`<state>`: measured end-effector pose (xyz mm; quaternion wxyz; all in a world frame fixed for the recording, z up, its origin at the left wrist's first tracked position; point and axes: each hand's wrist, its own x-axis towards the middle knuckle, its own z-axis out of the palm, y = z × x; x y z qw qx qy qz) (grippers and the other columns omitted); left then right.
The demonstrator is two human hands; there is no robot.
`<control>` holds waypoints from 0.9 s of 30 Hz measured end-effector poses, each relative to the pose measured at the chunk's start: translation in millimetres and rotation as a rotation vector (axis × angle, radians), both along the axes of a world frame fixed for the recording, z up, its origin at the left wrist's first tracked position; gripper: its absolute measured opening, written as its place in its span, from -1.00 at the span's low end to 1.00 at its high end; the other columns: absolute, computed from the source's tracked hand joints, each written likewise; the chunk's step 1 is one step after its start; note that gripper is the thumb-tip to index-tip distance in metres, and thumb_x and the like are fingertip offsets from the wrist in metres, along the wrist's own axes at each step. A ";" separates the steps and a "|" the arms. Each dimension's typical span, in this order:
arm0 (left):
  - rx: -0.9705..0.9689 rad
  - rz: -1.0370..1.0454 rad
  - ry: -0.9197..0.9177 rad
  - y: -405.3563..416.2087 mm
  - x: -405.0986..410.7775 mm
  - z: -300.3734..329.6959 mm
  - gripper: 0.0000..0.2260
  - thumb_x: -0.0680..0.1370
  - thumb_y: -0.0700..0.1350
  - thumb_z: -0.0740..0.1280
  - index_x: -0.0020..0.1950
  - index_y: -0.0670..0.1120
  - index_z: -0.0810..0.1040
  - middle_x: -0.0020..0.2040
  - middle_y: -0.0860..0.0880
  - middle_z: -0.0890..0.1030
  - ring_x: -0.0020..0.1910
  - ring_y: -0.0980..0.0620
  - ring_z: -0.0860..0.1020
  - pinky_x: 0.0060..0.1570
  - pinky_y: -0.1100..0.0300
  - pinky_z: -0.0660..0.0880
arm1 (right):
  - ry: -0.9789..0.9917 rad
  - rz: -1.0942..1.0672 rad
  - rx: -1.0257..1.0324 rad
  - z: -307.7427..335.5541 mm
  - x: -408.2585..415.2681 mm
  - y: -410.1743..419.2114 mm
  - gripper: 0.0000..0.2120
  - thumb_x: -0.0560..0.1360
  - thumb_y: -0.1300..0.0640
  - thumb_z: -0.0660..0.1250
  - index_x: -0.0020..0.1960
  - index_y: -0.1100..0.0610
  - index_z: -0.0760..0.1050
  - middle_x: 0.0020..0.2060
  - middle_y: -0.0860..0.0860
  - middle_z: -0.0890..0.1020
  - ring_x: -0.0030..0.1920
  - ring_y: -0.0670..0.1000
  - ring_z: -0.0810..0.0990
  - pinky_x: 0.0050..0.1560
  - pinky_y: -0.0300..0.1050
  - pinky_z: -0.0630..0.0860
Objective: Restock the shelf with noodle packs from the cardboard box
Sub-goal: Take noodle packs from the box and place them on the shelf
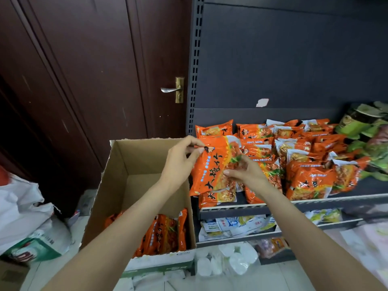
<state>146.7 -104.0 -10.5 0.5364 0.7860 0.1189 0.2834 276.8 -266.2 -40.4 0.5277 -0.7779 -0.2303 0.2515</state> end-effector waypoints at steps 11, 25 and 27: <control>0.354 -0.078 0.572 -18.5 28.9 -58.7 -0.31 0.41 -0.23 0.47 0.45 0.01 0.23 0.30 -0.11 0.38 0.24 -0.07 0.43 0.25 0.08 0.42 | -0.344 -0.041 -0.354 -64.1 15.2 -11.8 -0.38 0.36 0.08 0.51 0.31 0.22 0.33 0.09 0.11 0.58 0.10 0.11 0.56 0.07 -0.10 0.46; 0.511 0.025 0.781 -23.9 53.0 -85.5 -0.41 0.48 -0.27 0.38 0.44 0.01 0.25 0.36 -0.12 0.32 0.24 -0.13 0.47 0.14 0.00 0.52 | -0.356 0.132 -0.520 -79.6 36.6 -9.0 -0.18 0.35 0.02 0.51 0.45 0.25 0.19 0.22 0.19 0.53 0.20 0.15 0.53 0.15 -0.05 0.48; 0.488 0.046 0.763 -24.5 56.8 -86.4 -0.43 0.49 -0.28 0.36 0.44 0.01 0.25 0.37 -0.11 0.30 0.26 -0.14 0.45 0.17 0.01 0.51 | -0.366 0.120 -0.491 -79.4 40.4 -6.4 -0.18 0.35 0.05 0.51 0.46 0.25 0.17 0.25 0.20 0.51 0.23 0.15 0.51 0.20 -0.04 0.47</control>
